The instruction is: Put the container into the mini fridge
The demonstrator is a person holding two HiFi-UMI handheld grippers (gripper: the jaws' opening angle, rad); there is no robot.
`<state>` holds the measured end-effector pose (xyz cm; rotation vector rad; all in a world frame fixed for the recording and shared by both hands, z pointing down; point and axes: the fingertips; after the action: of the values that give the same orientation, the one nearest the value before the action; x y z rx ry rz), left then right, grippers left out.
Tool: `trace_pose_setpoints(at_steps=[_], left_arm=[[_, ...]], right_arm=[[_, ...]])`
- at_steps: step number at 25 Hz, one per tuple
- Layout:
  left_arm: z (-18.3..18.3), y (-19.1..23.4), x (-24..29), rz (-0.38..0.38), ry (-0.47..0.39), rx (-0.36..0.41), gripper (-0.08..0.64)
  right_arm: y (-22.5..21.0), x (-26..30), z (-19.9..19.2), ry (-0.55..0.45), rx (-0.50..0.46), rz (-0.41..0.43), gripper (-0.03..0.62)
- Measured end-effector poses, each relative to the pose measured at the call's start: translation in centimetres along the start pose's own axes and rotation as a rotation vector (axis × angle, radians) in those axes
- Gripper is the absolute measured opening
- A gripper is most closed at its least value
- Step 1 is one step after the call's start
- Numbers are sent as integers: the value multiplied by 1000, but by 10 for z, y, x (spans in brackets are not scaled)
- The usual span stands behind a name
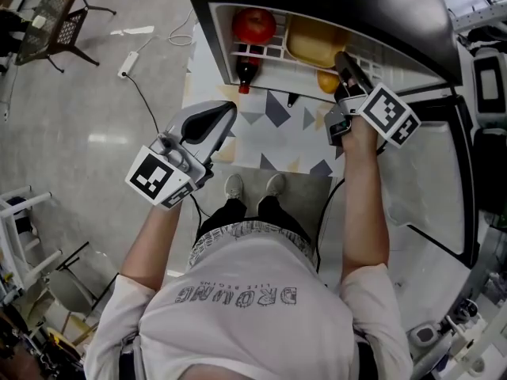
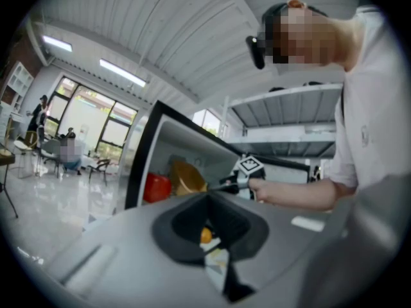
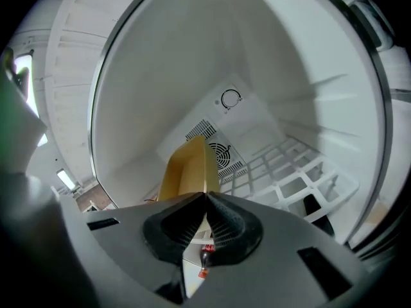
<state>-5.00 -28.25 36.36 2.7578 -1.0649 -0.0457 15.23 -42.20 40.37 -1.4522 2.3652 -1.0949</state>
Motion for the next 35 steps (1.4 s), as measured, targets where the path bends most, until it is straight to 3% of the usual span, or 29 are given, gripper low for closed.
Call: trace_pose_setpoints(at_steps=[16,27,35], left_arm=[[1,-1,19,7,5,-1,6],[6,-5,22,4,-4,4,6],[8,-14,19,-8,-7,18,6]], right_arm=[[-5,14,8,-1,61,42,52],[-1,-1,12,-44,0,32,71],[15,-24,8,-66,-62,46,42]])
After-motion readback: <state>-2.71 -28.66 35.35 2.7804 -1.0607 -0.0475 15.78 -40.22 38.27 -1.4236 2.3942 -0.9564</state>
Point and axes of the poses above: the fingertips, and each gripper's own axes: x forward along the fingers, y to its left, z out of its top, and after that the axes turned 5 degrees about z, right-handed
